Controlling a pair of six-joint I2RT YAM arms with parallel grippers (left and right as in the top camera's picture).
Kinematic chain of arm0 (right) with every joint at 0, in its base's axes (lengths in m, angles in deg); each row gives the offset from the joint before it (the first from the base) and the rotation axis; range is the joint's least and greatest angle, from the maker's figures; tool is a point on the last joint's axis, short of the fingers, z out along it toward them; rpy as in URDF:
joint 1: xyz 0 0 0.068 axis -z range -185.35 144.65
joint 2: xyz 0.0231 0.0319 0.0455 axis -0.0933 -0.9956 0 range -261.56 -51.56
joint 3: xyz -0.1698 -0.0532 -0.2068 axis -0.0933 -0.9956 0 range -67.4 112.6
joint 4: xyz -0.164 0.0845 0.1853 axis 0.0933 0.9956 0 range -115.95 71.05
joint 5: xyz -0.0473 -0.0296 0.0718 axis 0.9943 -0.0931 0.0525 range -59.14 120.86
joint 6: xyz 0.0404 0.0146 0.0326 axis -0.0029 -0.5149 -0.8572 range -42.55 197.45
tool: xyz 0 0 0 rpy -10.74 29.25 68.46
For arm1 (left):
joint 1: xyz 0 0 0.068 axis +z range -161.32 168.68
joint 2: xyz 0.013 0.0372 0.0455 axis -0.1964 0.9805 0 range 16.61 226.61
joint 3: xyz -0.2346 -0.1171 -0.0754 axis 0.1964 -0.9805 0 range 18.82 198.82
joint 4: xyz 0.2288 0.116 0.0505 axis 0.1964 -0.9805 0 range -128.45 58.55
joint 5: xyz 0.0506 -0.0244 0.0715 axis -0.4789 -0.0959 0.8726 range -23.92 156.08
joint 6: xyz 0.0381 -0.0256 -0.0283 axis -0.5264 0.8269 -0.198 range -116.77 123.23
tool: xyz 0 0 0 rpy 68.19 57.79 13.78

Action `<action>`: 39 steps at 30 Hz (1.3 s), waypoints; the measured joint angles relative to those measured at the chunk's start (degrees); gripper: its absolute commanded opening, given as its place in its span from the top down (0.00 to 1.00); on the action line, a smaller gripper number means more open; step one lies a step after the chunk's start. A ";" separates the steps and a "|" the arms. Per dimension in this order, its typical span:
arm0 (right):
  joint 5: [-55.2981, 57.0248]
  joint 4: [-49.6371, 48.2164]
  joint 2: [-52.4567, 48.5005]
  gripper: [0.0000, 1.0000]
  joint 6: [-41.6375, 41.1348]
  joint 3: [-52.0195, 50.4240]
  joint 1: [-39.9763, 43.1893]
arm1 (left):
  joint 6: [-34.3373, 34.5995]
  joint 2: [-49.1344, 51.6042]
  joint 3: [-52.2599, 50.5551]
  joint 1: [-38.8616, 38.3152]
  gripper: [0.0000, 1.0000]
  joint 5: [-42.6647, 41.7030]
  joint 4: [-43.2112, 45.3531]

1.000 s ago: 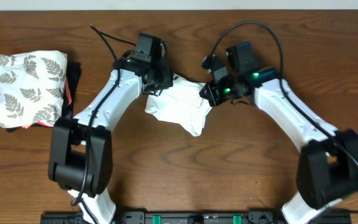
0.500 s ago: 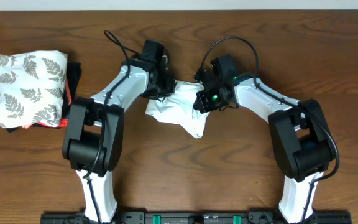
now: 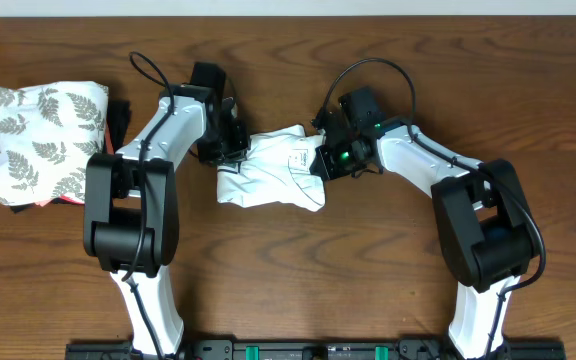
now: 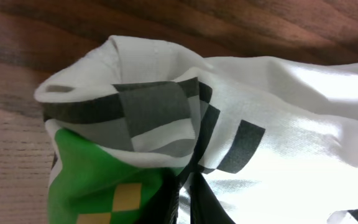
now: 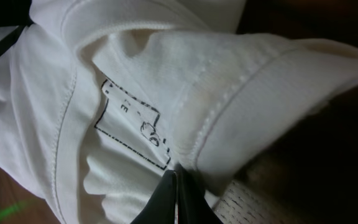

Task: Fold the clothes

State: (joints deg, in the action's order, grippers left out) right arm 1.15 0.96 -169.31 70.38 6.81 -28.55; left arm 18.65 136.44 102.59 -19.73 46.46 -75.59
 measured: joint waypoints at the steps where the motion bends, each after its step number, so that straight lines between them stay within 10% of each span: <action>1: 0.07 0.00 0.00 0.96 -0.15 0.00 0.00 | -0.46 0.00 0.02 0.00 0.84 -0.02 0.02; 10: 2.08 0.68 -0.02 0.97 -0.39 0.00 0.09 | -3.02 -0.44 1.51 0.39 0.83 3.28 -3.76; 18: 2.73 1.42 -0.28 0.98 -0.33 0.00 0.13 | -3.87 -12.70 1.46 1.95 0.59 9.94 -4.50; 39: -10.78 -4.66 1.99 0.98 4.90 10.25 0.37 | -3.21 -21.92 -5.05 1.92 0.60 5.16 -9.64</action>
State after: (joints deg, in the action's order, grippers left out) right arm -9.63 -3.69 -167.32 75.27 17.06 -28.18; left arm 15.44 114.51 97.54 -17.80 51.62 -85.23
